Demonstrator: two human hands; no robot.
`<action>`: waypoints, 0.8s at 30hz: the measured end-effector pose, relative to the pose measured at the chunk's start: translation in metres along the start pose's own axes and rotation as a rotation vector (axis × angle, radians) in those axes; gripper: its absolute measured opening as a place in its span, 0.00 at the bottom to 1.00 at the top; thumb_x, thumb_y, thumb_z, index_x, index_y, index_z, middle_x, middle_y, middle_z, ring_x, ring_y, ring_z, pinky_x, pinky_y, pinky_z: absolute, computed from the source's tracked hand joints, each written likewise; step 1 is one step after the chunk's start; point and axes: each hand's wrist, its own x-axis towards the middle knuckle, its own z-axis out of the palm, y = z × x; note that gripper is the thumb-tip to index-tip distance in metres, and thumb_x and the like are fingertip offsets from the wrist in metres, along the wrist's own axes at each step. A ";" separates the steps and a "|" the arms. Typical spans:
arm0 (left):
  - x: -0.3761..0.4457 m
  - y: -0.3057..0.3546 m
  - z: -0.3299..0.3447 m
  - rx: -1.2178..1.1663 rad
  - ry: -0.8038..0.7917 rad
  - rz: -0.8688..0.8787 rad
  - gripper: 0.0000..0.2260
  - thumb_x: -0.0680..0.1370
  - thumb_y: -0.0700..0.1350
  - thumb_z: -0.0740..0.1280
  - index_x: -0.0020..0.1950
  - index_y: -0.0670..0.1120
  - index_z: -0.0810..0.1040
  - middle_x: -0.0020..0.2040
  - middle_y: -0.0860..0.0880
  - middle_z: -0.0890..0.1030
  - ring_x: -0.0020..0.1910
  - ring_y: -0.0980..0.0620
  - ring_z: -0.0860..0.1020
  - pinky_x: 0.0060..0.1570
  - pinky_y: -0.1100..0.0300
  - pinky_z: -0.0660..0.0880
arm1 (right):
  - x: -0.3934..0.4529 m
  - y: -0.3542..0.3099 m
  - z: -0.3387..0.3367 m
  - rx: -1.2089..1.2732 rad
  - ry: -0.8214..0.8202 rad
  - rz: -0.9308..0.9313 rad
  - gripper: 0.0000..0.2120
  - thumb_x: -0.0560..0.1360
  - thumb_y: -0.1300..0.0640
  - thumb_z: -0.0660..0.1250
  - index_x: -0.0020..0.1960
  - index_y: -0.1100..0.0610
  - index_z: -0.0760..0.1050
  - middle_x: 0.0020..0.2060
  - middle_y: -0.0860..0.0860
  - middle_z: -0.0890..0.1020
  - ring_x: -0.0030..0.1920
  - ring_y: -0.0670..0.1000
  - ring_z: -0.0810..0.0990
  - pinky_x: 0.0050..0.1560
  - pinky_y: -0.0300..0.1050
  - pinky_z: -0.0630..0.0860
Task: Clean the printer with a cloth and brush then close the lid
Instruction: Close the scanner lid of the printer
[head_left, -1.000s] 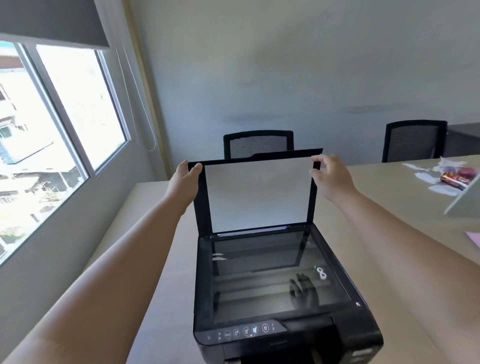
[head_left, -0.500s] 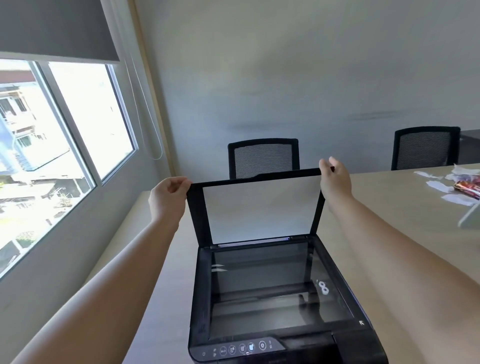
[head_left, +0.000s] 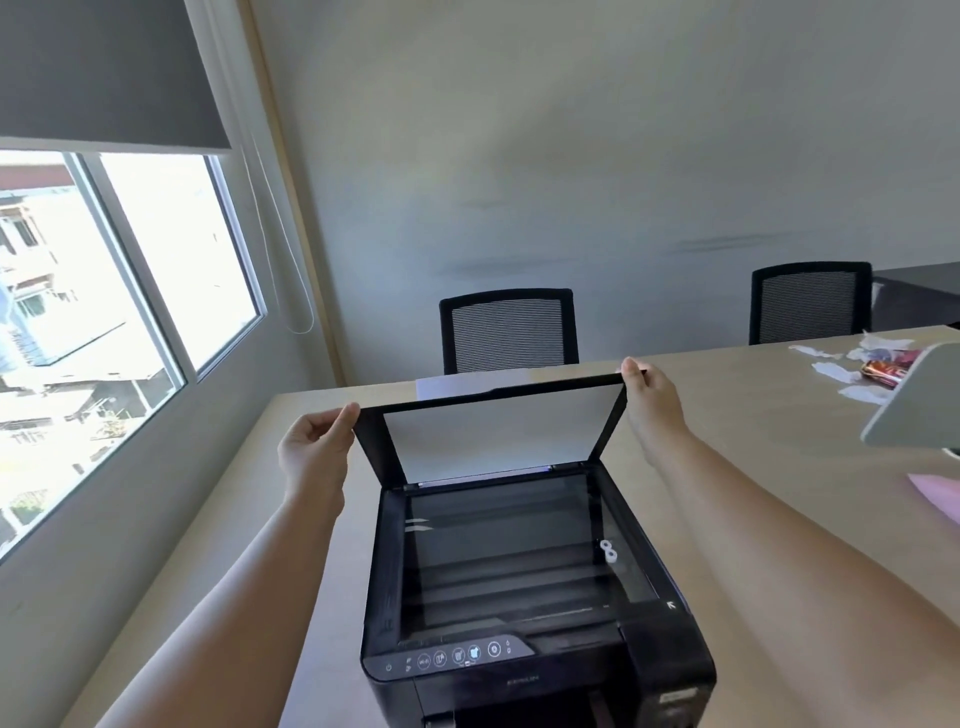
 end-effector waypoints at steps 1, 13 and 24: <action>-0.003 -0.003 -0.001 -0.007 0.004 -0.011 0.09 0.72 0.48 0.76 0.44 0.45 0.81 0.38 0.48 0.78 0.39 0.50 0.74 0.41 0.61 0.72 | -0.004 0.003 -0.002 0.000 -0.008 -0.008 0.20 0.82 0.49 0.56 0.65 0.61 0.73 0.65 0.55 0.76 0.66 0.54 0.72 0.61 0.44 0.66; -0.046 -0.024 -0.022 0.060 0.091 -0.079 0.11 0.71 0.53 0.76 0.41 0.48 0.79 0.38 0.50 0.77 0.37 0.51 0.73 0.39 0.57 0.70 | -0.052 0.038 -0.032 0.047 -0.145 -0.047 0.22 0.81 0.43 0.55 0.70 0.53 0.69 0.68 0.49 0.74 0.69 0.48 0.69 0.66 0.40 0.62; -0.121 -0.061 -0.060 -0.019 0.154 -0.160 0.06 0.71 0.44 0.77 0.44 0.45 0.83 0.42 0.46 0.84 0.41 0.49 0.82 0.52 0.57 0.77 | -0.136 0.091 -0.068 -0.093 -0.194 -0.030 0.27 0.80 0.40 0.51 0.76 0.48 0.60 0.71 0.42 0.67 0.70 0.44 0.65 0.61 0.37 0.66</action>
